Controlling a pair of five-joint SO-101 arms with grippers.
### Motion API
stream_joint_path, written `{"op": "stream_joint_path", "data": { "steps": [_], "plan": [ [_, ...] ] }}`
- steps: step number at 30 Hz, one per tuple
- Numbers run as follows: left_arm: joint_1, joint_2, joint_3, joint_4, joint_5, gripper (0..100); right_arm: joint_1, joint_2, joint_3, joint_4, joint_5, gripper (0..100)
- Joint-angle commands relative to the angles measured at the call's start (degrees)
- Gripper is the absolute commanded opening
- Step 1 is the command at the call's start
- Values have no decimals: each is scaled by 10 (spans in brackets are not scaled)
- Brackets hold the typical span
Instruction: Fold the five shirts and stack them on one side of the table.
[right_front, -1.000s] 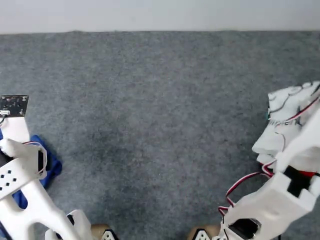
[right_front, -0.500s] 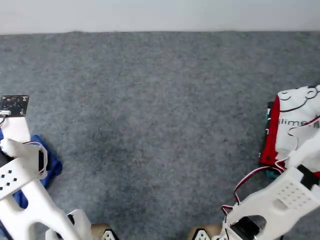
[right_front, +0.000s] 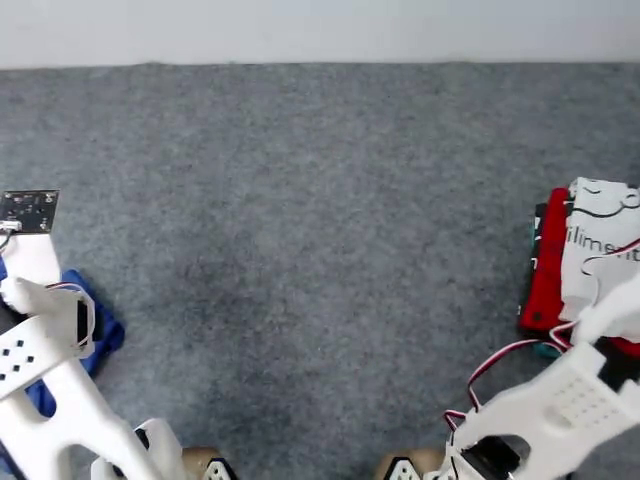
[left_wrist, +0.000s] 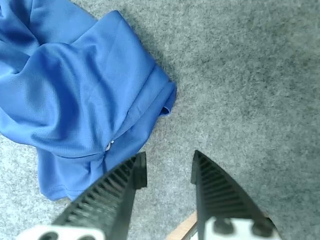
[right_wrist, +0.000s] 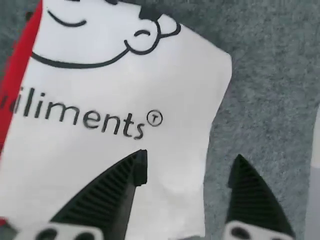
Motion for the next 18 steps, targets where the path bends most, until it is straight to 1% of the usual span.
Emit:
{"op": "stream_joint_path", "data": {
  "steps": [1,2,3,4,6,8,12,18],
  "plan": [
    [2,-13,-2,11,-4,159,-24,-58,-28,78,-5,63],
    [2,-13,-2,11,-4,159,-29,-62,-28,102,-5,7],
    [2,-13,-2,11,-4,159,-33,-62,-25,124,-5,8],
    [2,-13,-2,11,-4,159,-35,-62,-25,145,-5,35],
    [2,-13,-2,11,-4,159,-40,-59,-20,172,-8,34],
    [2,-13,-2,11,-4,159,-50,-47,-6,173,-8,8],
    [2,-13,-2,11,-4,159,-58,2,17,171,-9,9],
    [2,-13,-2,11,-4,159,-42,63,19,186,-8,9]
  ]
}}
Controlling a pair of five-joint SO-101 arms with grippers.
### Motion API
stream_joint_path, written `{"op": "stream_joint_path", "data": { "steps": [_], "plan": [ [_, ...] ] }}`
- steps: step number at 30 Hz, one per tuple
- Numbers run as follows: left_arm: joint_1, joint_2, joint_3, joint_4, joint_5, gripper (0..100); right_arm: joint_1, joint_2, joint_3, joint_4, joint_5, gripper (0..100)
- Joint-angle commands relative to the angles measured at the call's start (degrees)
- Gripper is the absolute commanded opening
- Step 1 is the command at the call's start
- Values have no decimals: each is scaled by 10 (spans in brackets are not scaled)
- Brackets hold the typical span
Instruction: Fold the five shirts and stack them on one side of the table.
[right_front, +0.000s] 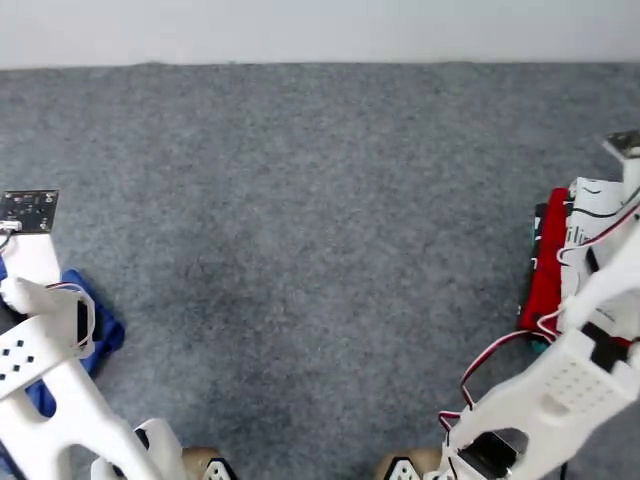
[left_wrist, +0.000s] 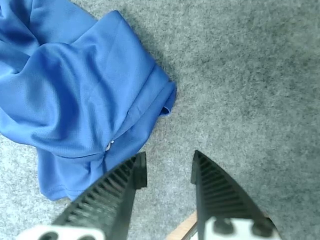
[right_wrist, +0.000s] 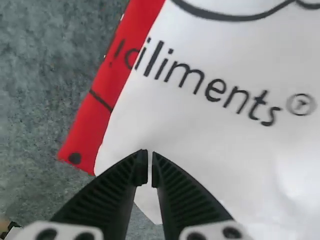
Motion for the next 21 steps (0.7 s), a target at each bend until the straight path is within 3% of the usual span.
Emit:
{"op": "stream_joint_path", "data": {
  "steps": [1,15,21],
  "plan": [
    [2,-13,-2,11,-4,159,11,3,-3,22,-5,9],
    [2,-11,-1,11,-4,159,-7,-113,172,22,-3,9],
    [2,-11,-1,11,-4,159,7,-160,139,19,-3,9]
  ]
}}
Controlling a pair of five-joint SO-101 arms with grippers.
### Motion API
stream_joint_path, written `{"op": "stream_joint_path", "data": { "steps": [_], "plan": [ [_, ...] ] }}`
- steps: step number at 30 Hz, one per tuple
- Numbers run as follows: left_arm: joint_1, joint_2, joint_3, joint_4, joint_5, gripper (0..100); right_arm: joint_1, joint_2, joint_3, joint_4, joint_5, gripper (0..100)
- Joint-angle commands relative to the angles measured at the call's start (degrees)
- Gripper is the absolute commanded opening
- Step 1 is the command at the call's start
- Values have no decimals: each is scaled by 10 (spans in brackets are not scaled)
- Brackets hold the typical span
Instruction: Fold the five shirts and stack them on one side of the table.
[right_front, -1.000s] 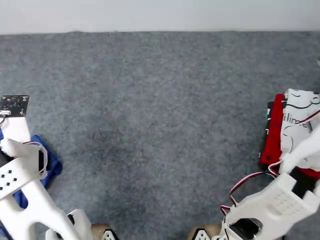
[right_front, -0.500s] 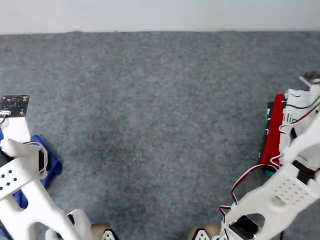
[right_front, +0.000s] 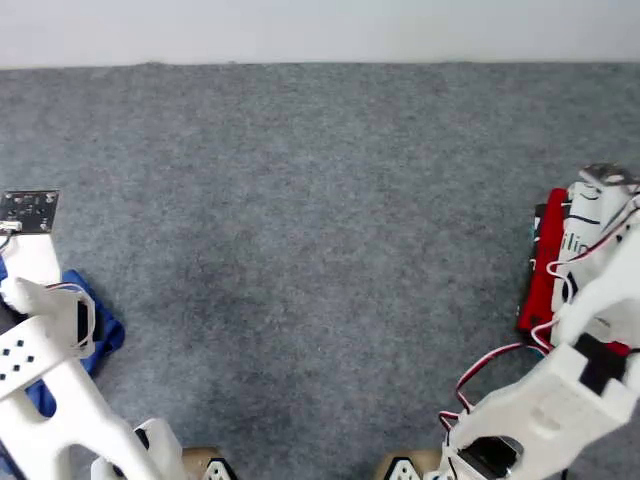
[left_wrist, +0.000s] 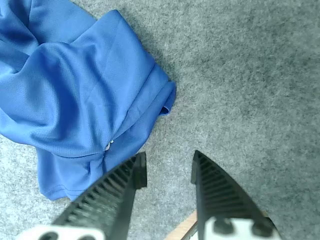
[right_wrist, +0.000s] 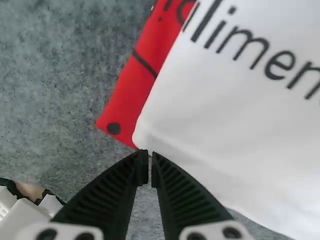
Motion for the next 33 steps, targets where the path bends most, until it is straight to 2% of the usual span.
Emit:
{"op": "stream_joint_path", "data": {
  "steps": [1,6,12,14,19,24,33],
  "plan": [
    [2,-11,-1,11,-4,159,16,-62,-51,16,-3,9],
    [2,-10,-1,11,-4,159,66,-61,-95,-77,-2,9],
    [2,-12,-1,11,-4,159,131,24,-96,-205,1,9],
    [2,-13,-1,11,-4,159,153,53,-96,-222,23,9],
    [2,-12,-1,11,-4,159,198,78,-96,-204,60,9],
    [2,-10,-1,10,-4,159,209,62,-113,-168,72,9],
    [2,-11,-1,10,-4,159,131,-12,-121,-98,71,9]
  ]
}}
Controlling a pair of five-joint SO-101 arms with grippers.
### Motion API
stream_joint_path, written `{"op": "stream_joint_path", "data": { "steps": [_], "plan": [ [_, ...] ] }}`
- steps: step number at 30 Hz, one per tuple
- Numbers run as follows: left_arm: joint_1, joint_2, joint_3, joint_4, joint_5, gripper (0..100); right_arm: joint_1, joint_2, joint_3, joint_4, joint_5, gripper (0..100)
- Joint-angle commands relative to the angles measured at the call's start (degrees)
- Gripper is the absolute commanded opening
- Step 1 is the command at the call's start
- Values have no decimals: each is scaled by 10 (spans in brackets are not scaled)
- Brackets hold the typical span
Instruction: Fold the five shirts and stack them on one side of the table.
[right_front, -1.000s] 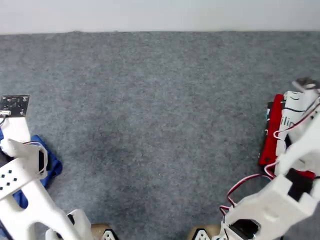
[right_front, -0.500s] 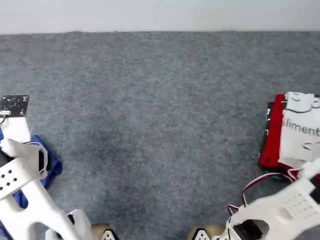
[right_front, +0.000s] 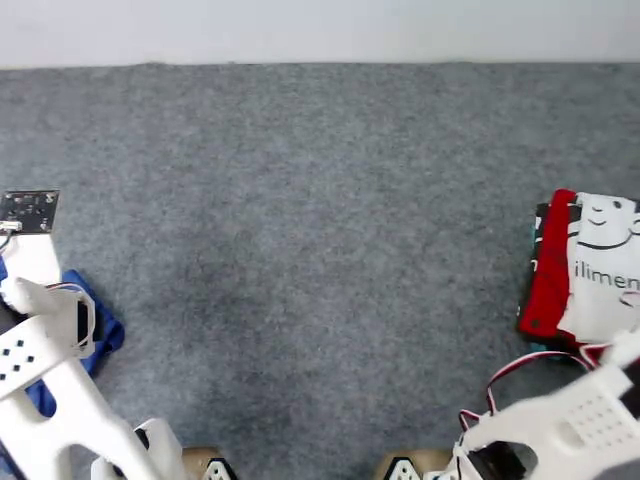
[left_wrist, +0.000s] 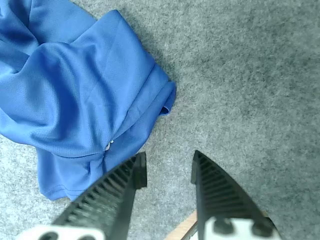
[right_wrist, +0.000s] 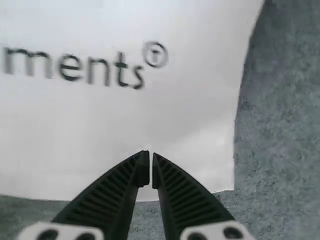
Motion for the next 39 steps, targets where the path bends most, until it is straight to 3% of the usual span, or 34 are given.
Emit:
{"op": "stream_joint_path", "data": {
  "steps": [1,8,18,21,30,34,39],
  "plan": [
    [2,-12,-1,10,-4,159,-44,-54,-29,41,4,9],
    [2,-13,-1,11,-4,159,-112,-23,-25,127,4,9],
    [2,-13,-1,11,-4,159,-180,42,-98,127,-99,11],
    [2,-12,-1,11,-4,159,-192,44,-160,93,-119,9],
    [2,-13,24,9,-5,159,-216,164,-174,-146,-208,9],
    [2,-14,29,10,-5,159,-247,207,-176,-140,-215,9],
    [2,-14,11,11,-5,159,-265,160,-201,-66,-216,9]
  ]
}}
